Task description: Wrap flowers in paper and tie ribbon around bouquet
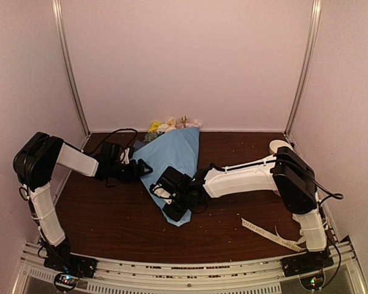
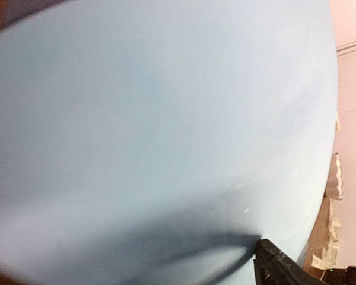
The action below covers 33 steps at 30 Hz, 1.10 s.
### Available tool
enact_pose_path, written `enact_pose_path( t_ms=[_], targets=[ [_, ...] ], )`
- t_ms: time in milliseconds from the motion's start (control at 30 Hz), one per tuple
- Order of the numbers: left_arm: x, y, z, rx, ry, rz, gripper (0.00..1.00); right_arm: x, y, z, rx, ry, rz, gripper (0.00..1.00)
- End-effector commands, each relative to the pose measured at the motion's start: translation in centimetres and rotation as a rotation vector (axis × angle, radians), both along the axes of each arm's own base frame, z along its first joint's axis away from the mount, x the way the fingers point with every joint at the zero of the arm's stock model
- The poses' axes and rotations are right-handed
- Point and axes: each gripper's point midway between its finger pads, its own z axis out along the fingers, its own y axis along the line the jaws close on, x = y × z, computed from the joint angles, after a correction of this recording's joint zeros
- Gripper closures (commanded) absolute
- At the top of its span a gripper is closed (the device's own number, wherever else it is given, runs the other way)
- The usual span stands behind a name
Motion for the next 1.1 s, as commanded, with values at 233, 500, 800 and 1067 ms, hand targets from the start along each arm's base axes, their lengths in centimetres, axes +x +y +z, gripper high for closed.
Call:
enact_pose_path(
  t_ms=[233, 500, 800, 1067],
  targets=[
    [-0.1, -5.1, -2.3, -0.192, 0.089, -0.012, 0.41, -0.4, -1.0, -0.1, -0.012, 0.02, -0.01, 0.93],
    [0.0, -5.1, -1.9, -0.223, 0.05, -0.015, 1.0, -0.4, -1.6, 5.2, 0.062, -0.013, -0.017, 0.91],
    [-0.7, -4.7, -2.7, -0.219, 0.057, -0.001, 1.0, 0.8, -21.0, 7.4, -0.1, 0.046, -0.503, 0.49],
    [-0.9, -5.0, -2.9, -0.206, 0.068, -0.023, 1.0, -4.8, -28.3, 1.9, -0.073, 0.378, -0.652, 0.03]
  ],
)
